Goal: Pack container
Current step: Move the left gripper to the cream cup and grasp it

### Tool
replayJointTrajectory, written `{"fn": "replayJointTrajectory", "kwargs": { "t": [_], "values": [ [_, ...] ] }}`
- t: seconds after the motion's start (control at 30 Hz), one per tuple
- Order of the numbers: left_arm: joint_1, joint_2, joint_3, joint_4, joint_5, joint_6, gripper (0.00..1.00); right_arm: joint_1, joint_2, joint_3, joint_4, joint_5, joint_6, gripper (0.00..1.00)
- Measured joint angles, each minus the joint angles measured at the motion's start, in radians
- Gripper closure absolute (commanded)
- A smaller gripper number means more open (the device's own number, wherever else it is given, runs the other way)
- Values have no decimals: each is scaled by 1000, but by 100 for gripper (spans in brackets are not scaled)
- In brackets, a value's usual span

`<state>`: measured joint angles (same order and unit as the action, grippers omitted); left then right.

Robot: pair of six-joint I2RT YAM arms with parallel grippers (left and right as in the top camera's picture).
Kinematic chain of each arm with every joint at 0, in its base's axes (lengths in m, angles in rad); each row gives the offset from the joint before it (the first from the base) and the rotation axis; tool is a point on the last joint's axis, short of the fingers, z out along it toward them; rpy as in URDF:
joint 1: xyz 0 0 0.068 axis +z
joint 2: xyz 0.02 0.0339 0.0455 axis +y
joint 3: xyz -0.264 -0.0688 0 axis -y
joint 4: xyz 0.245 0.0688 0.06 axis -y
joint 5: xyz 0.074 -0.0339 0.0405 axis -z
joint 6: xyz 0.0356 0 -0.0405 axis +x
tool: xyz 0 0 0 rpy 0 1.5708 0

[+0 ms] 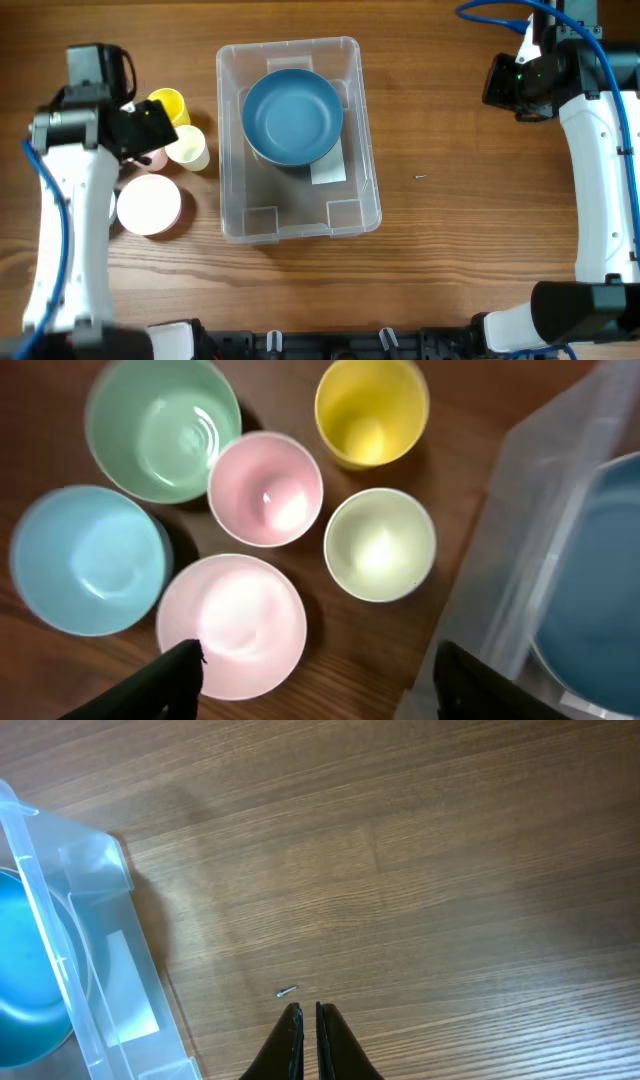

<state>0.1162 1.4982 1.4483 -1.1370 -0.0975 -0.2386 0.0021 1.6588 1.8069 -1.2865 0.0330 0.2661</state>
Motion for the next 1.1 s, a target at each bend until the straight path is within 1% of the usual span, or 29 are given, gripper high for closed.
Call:
{"fn": "replayJointTrajectory", "kwargs": {
  "t": [0.13,0.23,0.3,0.37,0.43,0.53,0.67,0.8,0.93,1.1],
  "values": [
    [10,169,-2,0,109,-3,29,0,0,0,0,0,0,94],
    [6,257,-3,2,157,-2,30,0,0,0,0,0,0,94],
    [-2,266,-3,19,165,1,32,0,0,0,0,0,0,94],
    [-22,266,-3,31,172,2,30,0,0,0,0,0,0,94],
    [-51,266,-3,40,162,8,29,0,0,0,0,0,0,94],
    [-138,266,-3,69,121,30,28,0,0,0,0,0,0,94],
    [-197,269,-3,79,114,39,27,0,0,0,0,0,0,94],
    [-242,311,-3,92,103,50,25,0,0,0,0,0,0,94],
    [-218,315,-3,86,95,16,25,0,0,0,0,0,0,94],
    [-176,315,-3,79,84,4,23,0,0,0,0,0,0,94]
  ]
}}
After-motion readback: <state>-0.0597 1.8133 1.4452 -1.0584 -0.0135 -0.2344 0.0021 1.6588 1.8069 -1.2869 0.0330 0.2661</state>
